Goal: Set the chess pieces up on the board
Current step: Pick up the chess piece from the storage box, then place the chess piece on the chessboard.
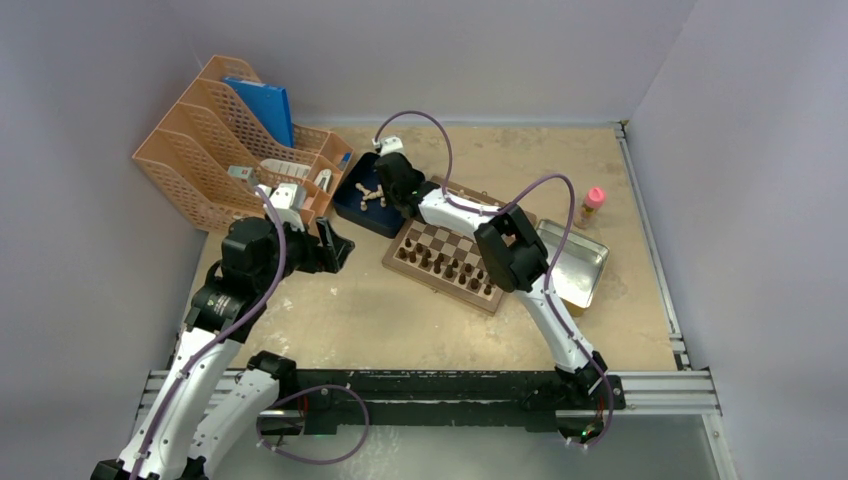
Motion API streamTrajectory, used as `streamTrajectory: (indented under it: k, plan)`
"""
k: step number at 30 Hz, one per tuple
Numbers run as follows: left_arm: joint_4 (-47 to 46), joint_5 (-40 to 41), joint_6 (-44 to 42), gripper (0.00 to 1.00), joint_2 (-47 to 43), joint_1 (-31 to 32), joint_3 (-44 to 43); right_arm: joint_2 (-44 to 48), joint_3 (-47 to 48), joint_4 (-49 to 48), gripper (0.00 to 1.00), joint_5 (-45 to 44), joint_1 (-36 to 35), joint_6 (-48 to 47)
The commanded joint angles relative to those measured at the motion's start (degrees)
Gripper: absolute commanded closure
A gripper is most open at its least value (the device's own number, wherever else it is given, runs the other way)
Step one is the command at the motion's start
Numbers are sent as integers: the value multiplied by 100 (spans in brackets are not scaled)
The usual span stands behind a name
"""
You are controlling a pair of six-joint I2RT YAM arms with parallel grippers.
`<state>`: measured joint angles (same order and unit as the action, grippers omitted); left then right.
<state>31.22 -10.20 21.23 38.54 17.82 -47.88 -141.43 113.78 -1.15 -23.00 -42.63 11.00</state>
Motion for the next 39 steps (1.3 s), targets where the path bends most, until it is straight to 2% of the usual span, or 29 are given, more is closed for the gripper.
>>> streamTrajectory:
  k: [1, 13, 21, 39]
  plan:
    - [-152, 26, -93, 20, -15, 28, -33, 259, 243, -156, 85, -70, 10, -79]
    - [-160, 38, -93, 20, -4, 28, -37, 1375, -531, -308, 85, 207, 12, 183]
    - [-160, -38, -84, 20, -5, 28, -38, 2355, -1499, -221, 85, 76, 17, 453]
    - [-213, -279, -112, 20, -74, 152, -20, 4922, -4653, 492, 85, -931, 27, 1696]
